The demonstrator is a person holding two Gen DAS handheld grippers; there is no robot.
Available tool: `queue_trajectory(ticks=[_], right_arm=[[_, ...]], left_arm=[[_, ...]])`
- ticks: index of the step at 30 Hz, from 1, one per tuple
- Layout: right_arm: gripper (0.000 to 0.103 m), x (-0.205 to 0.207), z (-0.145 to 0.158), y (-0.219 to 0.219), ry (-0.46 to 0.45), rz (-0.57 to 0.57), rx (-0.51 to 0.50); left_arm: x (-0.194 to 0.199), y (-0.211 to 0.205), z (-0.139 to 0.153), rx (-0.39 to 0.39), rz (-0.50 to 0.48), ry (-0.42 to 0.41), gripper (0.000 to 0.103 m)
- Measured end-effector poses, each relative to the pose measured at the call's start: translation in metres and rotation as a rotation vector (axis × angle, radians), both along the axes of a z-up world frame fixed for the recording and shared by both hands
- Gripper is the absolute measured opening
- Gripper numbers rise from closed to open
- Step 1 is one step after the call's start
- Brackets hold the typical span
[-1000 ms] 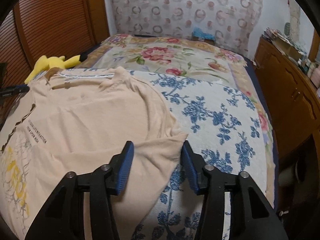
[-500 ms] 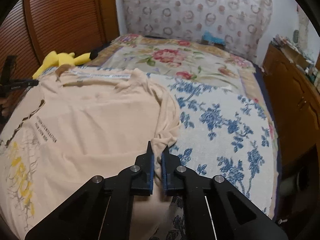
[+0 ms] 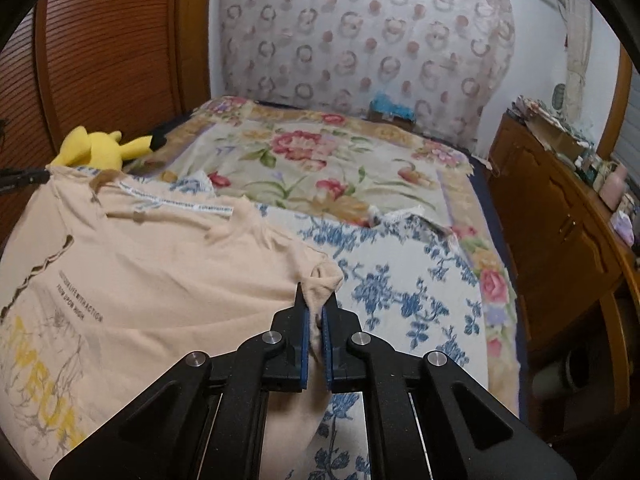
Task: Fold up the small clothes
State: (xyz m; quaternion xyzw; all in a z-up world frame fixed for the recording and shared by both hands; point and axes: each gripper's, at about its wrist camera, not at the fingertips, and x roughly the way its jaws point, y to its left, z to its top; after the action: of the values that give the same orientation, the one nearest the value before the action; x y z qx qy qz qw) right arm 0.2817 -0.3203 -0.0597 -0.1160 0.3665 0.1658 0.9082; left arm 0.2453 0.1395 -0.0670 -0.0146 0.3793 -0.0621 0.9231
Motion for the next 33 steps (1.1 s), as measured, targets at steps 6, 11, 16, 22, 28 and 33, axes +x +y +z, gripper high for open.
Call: queue_trajectory(ticks=[6, 11, 16, 22, 28, 33], right_arm=[[0.002, -0.032, 0.024, -0.003, -0.054, 0.033, 0.057], [0.002, -0.079, 0.050, -0.004, -0.115, 0.068, 0.086], [0.002, -0.128, 0.063, -0.012, -0.144, 0.084, 0.100], [0.002, -0.193, 0.064, -0.025, -0.147, 0.096, 0.111], [0.002, -0.240, 0.055, -0.033, -0.112, 0.103, 0.121], [0.002, -0.260, 0.062, -0.047, -0.110, 0.080, 0.116]], left_arm=[[-0.047, -0.010, 0.029, -0.036, -0.033, -0.090, 0.004], [-0.096, -0.019, 0.045, -0.047, -0.071, -0.146, 0.004], [-0.150, -0.024, 0.046, -0.046, -0.098, -0.166, 0.004], [-0.205, -0.018, 0.041, -0.055, -0.095, -0.175, 0.004], [-0.248, -0.004, 0.033, -0.095, -0.061, -0.170, 0.004], [-0.275, -0.002, 0.032, -0.118, -0.059, -0.162, 0.004]])
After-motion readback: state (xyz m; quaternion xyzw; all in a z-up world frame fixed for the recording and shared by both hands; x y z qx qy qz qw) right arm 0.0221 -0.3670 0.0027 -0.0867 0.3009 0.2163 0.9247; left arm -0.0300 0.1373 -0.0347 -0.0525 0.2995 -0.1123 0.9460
